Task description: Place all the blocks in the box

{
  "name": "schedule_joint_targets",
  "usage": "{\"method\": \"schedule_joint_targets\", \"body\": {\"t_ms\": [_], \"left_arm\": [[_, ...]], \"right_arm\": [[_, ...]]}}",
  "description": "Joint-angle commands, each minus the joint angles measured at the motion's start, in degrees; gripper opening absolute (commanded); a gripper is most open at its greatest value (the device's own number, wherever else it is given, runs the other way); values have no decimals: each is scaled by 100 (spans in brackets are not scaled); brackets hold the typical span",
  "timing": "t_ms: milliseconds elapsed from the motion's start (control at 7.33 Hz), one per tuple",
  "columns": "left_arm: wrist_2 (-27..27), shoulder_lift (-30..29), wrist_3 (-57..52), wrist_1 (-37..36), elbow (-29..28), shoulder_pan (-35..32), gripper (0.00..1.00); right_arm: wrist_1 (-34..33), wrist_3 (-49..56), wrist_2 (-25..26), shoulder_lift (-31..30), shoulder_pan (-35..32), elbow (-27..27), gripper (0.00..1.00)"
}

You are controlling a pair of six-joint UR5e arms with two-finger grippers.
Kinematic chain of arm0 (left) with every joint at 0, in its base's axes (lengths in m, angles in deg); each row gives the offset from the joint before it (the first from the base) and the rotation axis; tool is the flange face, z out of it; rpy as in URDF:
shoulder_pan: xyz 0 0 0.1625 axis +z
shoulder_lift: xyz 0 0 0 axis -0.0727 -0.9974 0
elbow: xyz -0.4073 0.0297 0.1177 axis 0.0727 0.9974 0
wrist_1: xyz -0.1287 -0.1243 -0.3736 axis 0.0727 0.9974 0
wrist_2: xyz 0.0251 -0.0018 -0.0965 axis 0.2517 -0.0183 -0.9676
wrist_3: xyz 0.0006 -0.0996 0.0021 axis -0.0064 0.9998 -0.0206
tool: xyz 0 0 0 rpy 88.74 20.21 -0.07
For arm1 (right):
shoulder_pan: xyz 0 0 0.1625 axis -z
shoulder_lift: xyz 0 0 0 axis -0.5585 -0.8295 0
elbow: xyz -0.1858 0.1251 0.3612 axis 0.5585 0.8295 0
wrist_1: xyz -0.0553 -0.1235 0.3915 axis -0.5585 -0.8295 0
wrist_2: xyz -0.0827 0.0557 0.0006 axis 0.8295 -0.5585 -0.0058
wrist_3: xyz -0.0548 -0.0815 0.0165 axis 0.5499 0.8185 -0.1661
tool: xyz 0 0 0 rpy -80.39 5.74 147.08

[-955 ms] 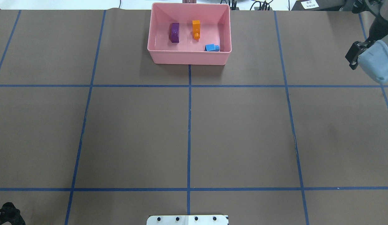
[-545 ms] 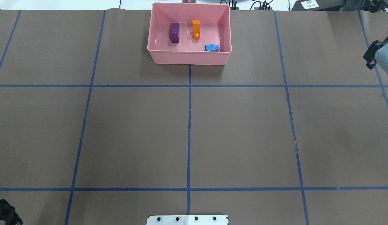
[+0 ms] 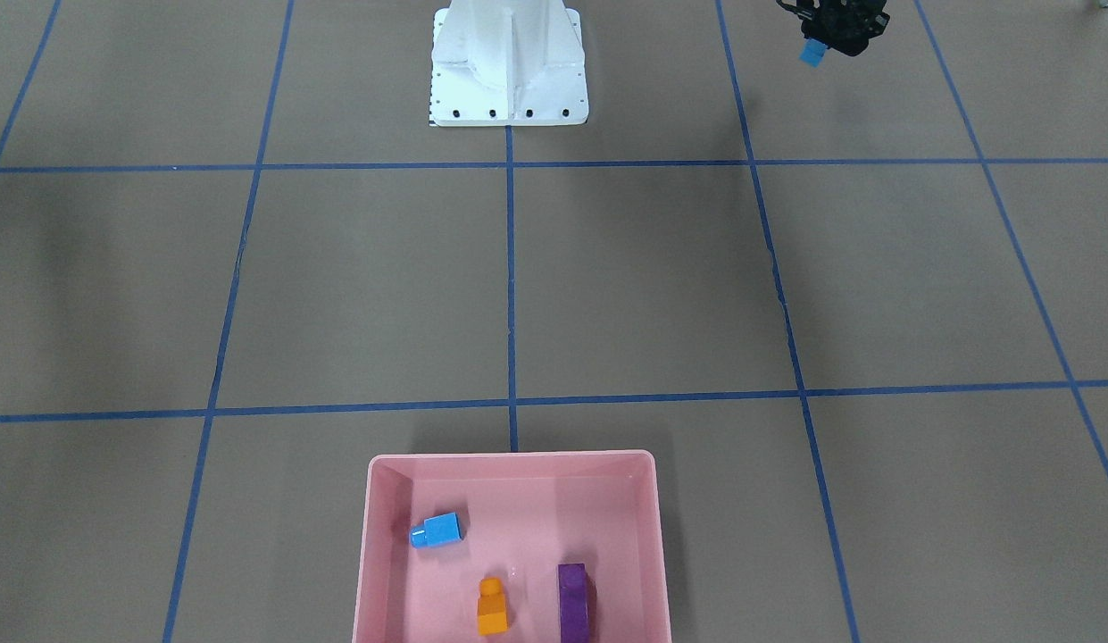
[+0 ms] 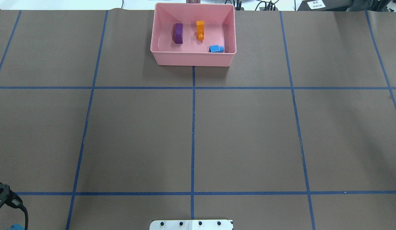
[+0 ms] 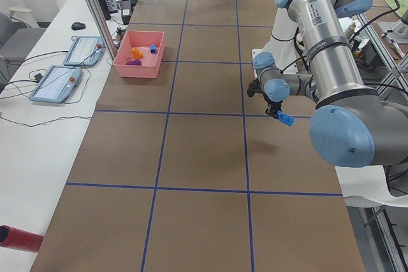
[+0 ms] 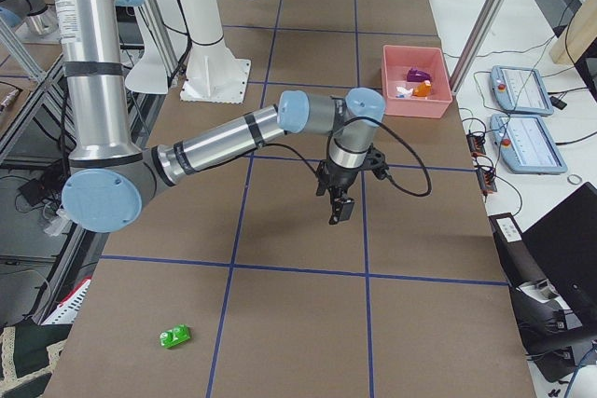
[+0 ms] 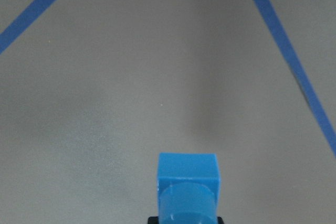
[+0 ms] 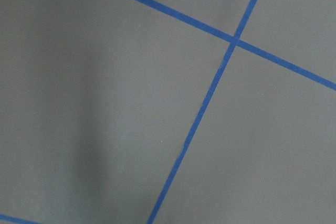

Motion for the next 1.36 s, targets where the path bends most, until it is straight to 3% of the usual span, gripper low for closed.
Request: {"method": "schedule_joint_targets", "body": {"t_ms": [0, 273, 545, 682, 955, 1091, 1227], "left_arm": [[-275, -483, -44, -11, -67, -1000, 0], [-695, -1910, -44, -875, -434, -2248, 0], [-1161, -4044, -27, -2341, -865, -3339, 0], [-1302, -4794, 25, -2723, -1111, -3640, 0], [-1321, -6015, 592, -2570, -1986, -3800, 0], [-1278, -6893, 1058, -2272, -2897, -3818, 0], [-1268, -7328, 1298, -1800, -3594, -3897, 0]], "right_arm": [[1738, 213, -161, -1651, -135, -8, 100], [2990, 275, -232, -2507, -310, 456, 100], [4342, 293, -241, -2983, -390, 1228, 100], [4871, 293, -241, -3063, -408, 1676, 100], [5778, 285, -267, -3073, -426, 2503, 100], [5816, 302, -502, -3082, -443, 2585, 100], [5834, 311, -722, -3134, -504, 2638, 100]]}}
